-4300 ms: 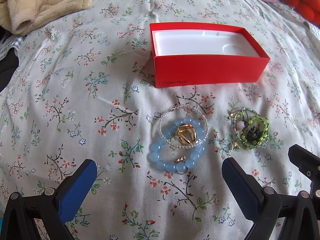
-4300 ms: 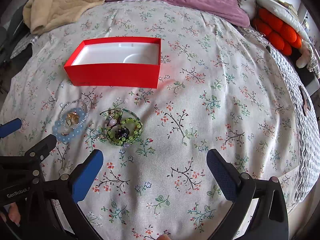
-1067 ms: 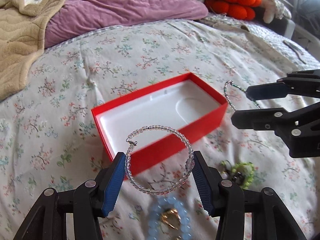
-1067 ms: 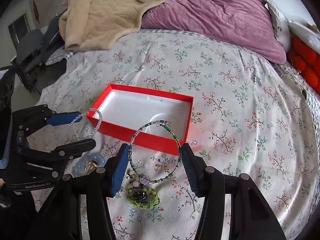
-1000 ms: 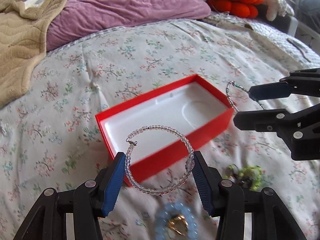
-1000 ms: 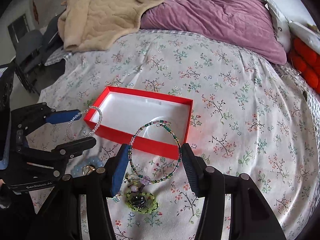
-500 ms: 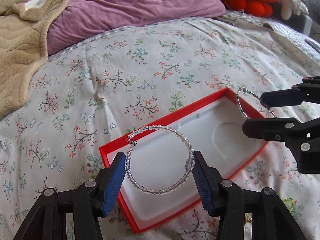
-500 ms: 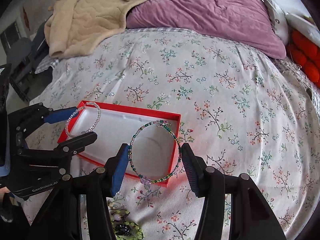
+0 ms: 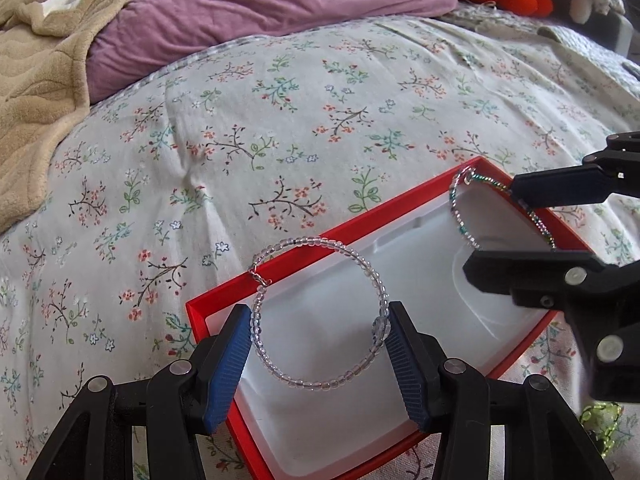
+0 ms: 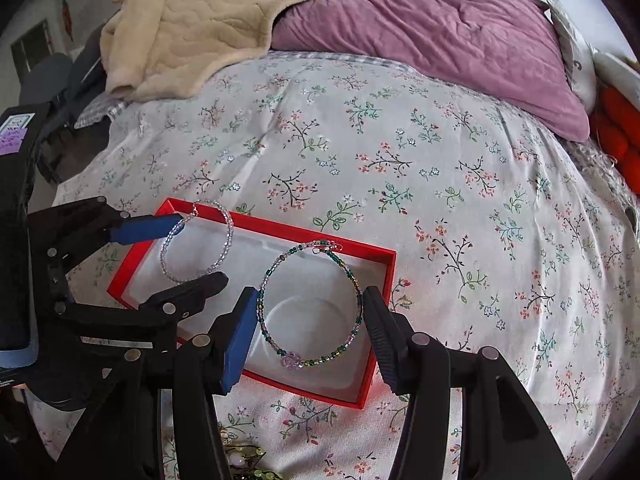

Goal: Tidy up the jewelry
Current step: 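Carry both bracelets over the red box and open both tools to drop them, then grasp the light-blue bead bracelet with the left tool while the right tool grasps the green beaded bracelet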

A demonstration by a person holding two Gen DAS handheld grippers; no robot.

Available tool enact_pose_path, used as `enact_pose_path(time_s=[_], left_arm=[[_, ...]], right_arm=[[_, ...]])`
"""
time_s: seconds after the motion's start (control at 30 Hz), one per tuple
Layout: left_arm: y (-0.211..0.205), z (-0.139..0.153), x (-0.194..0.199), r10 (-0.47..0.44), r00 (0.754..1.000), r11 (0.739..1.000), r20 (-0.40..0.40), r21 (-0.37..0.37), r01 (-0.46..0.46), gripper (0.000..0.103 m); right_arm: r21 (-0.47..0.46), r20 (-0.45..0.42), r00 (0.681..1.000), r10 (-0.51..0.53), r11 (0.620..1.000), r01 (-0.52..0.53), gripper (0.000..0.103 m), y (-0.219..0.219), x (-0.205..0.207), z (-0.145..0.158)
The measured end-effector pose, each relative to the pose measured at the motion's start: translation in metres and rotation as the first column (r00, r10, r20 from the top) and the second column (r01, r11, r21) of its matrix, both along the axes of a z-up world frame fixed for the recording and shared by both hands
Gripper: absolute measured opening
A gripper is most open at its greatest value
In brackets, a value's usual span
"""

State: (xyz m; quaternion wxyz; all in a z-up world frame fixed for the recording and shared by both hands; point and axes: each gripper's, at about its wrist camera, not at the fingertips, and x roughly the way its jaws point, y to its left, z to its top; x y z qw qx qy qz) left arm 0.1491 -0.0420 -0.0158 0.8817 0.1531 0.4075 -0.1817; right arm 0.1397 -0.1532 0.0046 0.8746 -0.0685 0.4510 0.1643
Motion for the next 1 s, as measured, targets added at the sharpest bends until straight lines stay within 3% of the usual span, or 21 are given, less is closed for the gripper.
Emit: enact_pose_path(time_s=[0.2, 0.37, 0.5, 0.63, 1.0], left_arm=[[0.0, 0.001, 0.0, 0.006, 1.0, 1.0, -0.004, 0.001, -0.006, 0.061], [-0.001, 0.004, -0.003, -0.004, 1.0, 1.0, 0.008, 0.016, 0.004, 0.07], [0.0, 0.008, -0.007, -0.003, 1.0, 1.0, 0.022, 0.023, 0.003, 0.074], [0.001, 0.014, -0.012, 0.006, 0.999, 0.999, 0.041, 0.037, -0.007, 0.082], [0.01, 0.028, -0.04, 0.023, 0.998, 0.998, 0.056, 0.05, -0.026, 0.086]], right_arm=[[-0.01, -0.002, 1.0, 0.004, 1.0, -0.004, 0.058, 0.001, 0.0, -0.003], [0.0, 0.007, 1.0, 0.003, 1.0, -0.003, 0.064, -0.001, -0.002, 0.001], [0.019, 0.033, 0.999, 0.004, 1.0, -0.005, 0.074, -0.002, -0.008, 0.01], [0.028, 0.042, 0.999, 0.003, 1.0, -0.004, 0.075, -0.003, -0.013, 0.016], [0.054, 0.052, 0.998, -0.031, 0.998, 0.029, 0.075, -0.014, -0.033, 0.033]])
